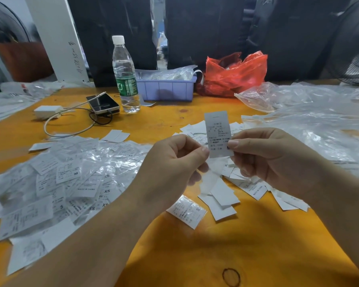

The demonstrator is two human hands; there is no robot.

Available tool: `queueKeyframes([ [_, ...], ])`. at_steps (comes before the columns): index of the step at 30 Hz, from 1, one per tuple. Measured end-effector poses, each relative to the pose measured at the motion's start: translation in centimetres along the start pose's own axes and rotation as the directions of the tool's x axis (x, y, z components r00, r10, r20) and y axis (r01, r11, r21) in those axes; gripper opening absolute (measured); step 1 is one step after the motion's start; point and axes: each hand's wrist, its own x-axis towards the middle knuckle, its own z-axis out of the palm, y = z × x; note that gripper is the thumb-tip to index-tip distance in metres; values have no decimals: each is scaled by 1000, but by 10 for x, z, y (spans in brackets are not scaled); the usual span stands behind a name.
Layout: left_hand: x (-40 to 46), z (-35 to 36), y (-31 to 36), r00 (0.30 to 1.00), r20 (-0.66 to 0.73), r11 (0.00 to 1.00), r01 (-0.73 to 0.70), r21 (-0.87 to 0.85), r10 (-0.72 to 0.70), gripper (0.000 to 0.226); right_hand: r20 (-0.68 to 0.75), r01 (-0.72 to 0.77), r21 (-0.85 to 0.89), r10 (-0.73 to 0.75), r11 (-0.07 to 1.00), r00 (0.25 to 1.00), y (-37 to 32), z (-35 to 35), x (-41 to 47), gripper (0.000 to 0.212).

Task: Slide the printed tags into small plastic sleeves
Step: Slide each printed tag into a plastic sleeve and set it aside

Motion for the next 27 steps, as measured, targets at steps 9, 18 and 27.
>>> queueKeyframes([
  [9,1,-1,-1,1000,-11,1000,0,-3,0,14,-4,57,83,-57,995,998,0,-1,1,16],
  [18,1,-2,-1,1000,-10,999,-10,-32,9,13,59,10,67,-13,998,998,5,2,2,18],
  [27,0,-2,-1,1000,-19,1000,-9,-1,9,14,49,31,120,-37,992,998,2,0,1,18],
])
